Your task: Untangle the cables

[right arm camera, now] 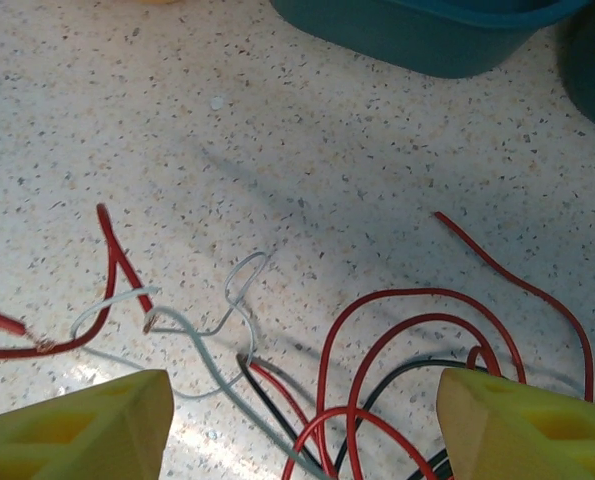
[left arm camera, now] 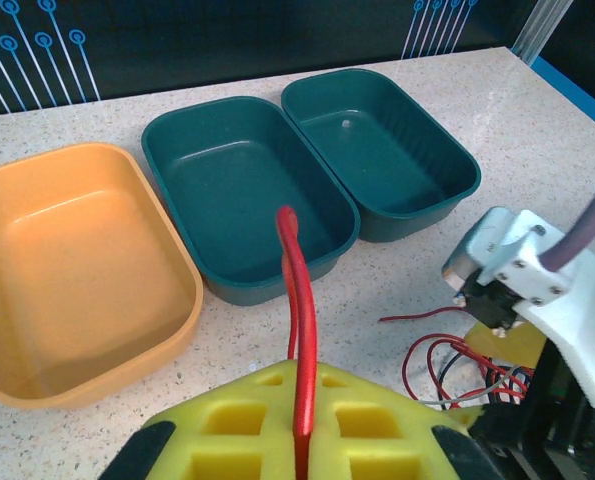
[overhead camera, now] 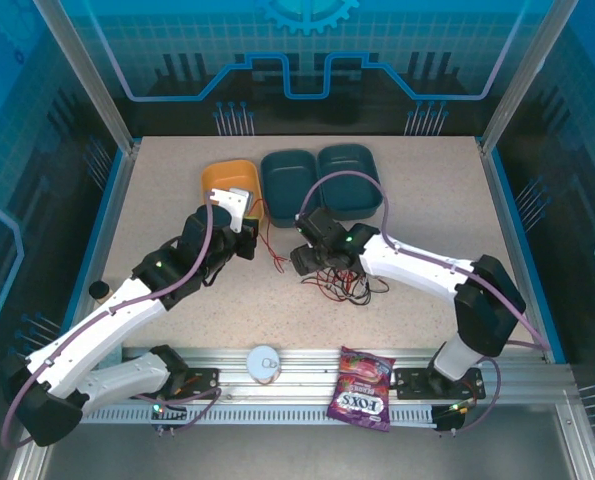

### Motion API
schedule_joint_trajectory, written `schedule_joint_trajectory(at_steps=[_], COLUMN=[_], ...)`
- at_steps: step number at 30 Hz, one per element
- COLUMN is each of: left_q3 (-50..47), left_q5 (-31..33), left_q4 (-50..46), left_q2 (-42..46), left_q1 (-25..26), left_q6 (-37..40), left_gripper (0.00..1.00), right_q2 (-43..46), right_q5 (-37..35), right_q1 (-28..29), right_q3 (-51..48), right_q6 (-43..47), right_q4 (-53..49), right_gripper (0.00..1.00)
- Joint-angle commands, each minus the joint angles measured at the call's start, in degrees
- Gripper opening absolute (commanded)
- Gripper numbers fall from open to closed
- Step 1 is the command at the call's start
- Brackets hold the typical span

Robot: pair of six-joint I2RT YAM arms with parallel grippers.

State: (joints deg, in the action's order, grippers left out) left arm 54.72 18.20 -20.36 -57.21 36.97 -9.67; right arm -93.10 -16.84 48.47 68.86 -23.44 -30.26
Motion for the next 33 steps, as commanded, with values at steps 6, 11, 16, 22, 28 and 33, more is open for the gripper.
schedule_joint_trajectory(at_steps=[6, 11, 16, 22, 28, 33], left_q3=[3.59, 3.99, 4.8, 6.6, 8.89, 10.53], left_q5=[2.33, 2.74, 4.56, 7.6, 9.98, 10.5], left_q4=[-1.43, -1.49, -1.84, -1.97, -0.79, 1.33], left_q2=[3.89, 5.85, 6.8, 8.64, 11.1, 12.19], left_q1=[-0.43, -0.58, -0.85, -1.72, -2.59, -2.78], left_q6=[3.32, 3.89, 5.12, 7.17, 9.58, 11.79], left_gripper=[0.0, 0.01, 0.01, 0.01, 0.01, 0.02], right_q2=[-3.27, -3.18, -3.16, -3.41, -3.49, -3.28], right_q5=[-1.28, 2.51, 2.78, 3.0, 2.68, 2.71], right_q1=[-2.37, -4.67, -5.78, -6.72, -7.09, -7.13], right_q3=[0.13, -3.12, -4.47, -5.77, -6.61, -6.55], right_q6=[-0.97, -2.83, -3.98, -5.28, -6.22, -6.18], right_q4=[-1.01, 1.48, 1.17, 0.7, 0.32, 0.14], right_gripper=[0.63, 0.43, 0.33, 0.41, 0.44, 0.44])
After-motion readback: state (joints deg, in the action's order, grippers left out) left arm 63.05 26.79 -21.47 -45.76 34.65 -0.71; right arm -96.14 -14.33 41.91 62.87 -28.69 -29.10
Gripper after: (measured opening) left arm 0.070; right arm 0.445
